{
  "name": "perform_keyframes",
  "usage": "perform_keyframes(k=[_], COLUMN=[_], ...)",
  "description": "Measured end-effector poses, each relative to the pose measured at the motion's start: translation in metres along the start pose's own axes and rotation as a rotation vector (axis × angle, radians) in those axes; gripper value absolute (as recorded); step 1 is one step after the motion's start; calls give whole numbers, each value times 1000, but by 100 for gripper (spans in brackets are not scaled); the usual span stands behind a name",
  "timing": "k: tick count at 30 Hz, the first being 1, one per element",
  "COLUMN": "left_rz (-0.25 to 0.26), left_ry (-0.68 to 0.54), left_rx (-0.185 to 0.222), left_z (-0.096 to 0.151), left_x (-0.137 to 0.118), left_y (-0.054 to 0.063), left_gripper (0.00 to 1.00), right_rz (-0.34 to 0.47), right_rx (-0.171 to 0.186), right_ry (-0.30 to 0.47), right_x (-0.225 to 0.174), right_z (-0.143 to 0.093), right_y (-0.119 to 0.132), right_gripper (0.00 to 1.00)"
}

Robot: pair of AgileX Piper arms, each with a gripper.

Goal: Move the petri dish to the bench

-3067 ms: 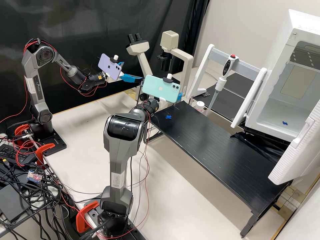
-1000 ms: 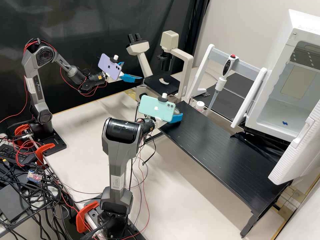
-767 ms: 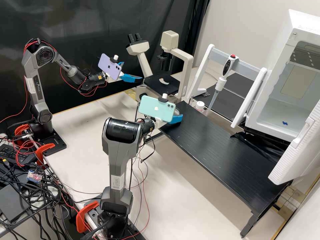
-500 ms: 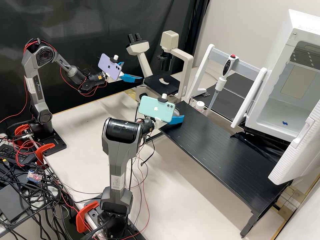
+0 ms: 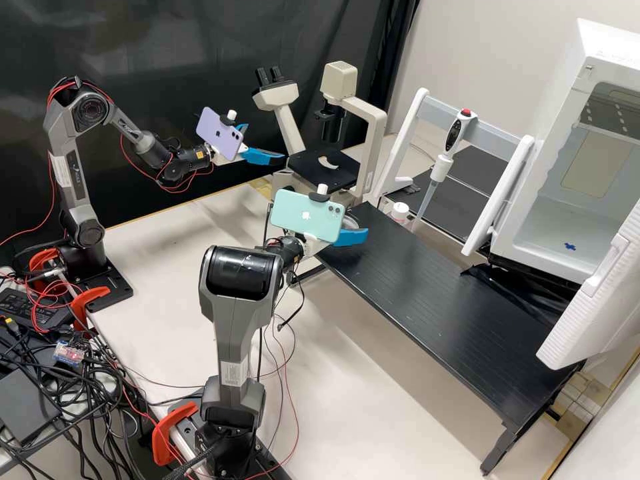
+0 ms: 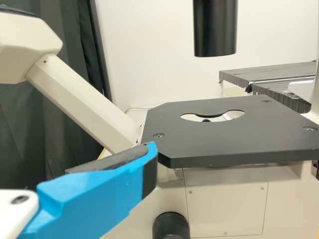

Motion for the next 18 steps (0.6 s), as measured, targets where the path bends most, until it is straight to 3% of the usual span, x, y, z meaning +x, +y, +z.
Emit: perform_keyframes(k=[7,11,14,18], left_rz=[0,0,0,0], left_ry=[0,0,0,0], left_rx=[0,0,0,0], left_z=[0,0,0,0], left_x=[0,0,0,0], left_y=[0,0,0,0], left_gripper=[100,100,100,100], right_rz=[102,249,342,393], right_rx=[7,26,77,159], right_ry=[66,65,80,103], right_x=[-21,-34,-42,-46], right_z=[-6,-6,0,13], right_y=[19,37,46,51], right_gripper=[100,100,100,100])
